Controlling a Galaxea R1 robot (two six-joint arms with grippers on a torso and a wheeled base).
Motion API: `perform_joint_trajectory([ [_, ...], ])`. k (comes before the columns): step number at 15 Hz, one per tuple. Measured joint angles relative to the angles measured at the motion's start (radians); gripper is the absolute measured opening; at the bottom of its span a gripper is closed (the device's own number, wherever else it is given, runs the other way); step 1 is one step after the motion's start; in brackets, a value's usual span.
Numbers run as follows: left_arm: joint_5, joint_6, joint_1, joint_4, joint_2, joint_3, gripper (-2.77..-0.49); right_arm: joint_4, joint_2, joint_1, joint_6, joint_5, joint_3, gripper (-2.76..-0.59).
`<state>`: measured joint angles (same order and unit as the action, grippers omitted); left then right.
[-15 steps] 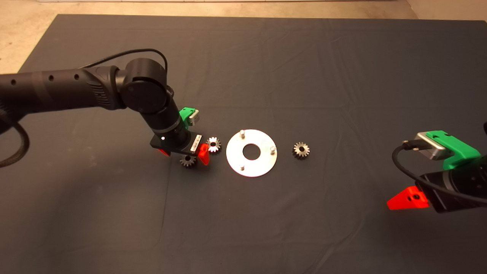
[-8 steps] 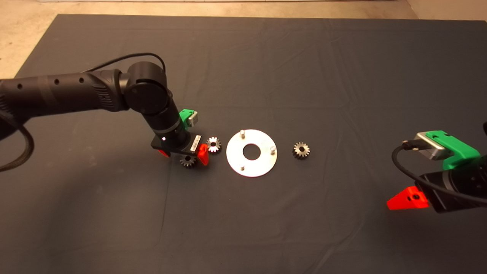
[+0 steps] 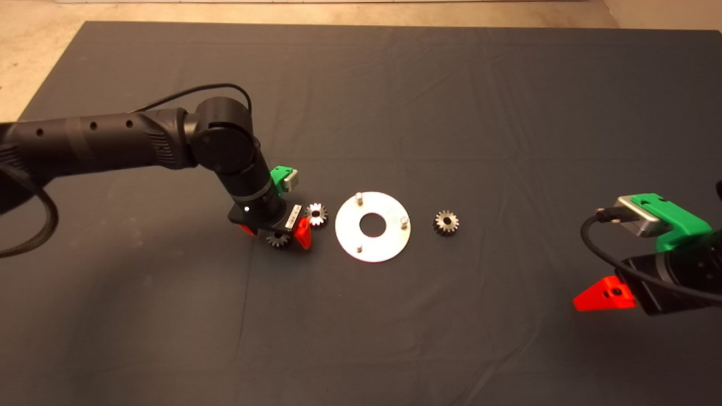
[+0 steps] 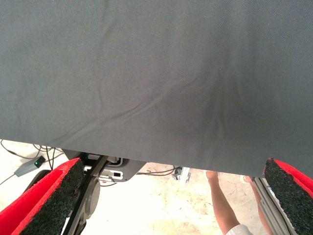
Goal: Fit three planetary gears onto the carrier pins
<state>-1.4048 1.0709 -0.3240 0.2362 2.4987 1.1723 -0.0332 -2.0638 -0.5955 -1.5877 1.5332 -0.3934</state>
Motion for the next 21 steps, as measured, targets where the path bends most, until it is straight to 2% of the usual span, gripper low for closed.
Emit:
perform_joint_trajectory([
  [4,0.001,0.0,0.0,0.0,0.0,0.002,-0.83,0.0,0.0,0.0,0.0,0.0,0.0,-0.6],
  [7,0.016,0.0,0.0,0.0,0.0,0.011,-0.91,0.0,0.0,0.0,0.0,0.0,0.0,-0.6],
  [8,0.018,0.0,0.0,0.0,0.001,0.016,-1.02,0.0,0.001,0.0,0.0,0.0,0.0,-0.6],
  [14,0.018,0.0,0.0,0.0,0.006,0.026,-1.18,0.0,0.003,0.0,0.0,0.0,0.0,-0.6],
  [16,0.018,0.0,0.0,0.0,0.006,0.026,-1.31,0.0,0.003,0.0,0.0,0.0,0.0,-0.6],
  [19,0.018,0.0,0.0,0.0,0.006,0.026,-1.34,0.0,0.003,0.0,0.0,0.0,0.0,-0.6],
  [20,0.018,0.0,0.0,0.0,0.006,0.026,-1.45,0.0,0.002,0.0,0.0,0.0,0.0,-0.6],
  [21,0.017,0.0,0.0,0.0,0.005,0.026,-1.46,0.0,0.002,0.0,0.0,0.0,0.0,-0.6],
])
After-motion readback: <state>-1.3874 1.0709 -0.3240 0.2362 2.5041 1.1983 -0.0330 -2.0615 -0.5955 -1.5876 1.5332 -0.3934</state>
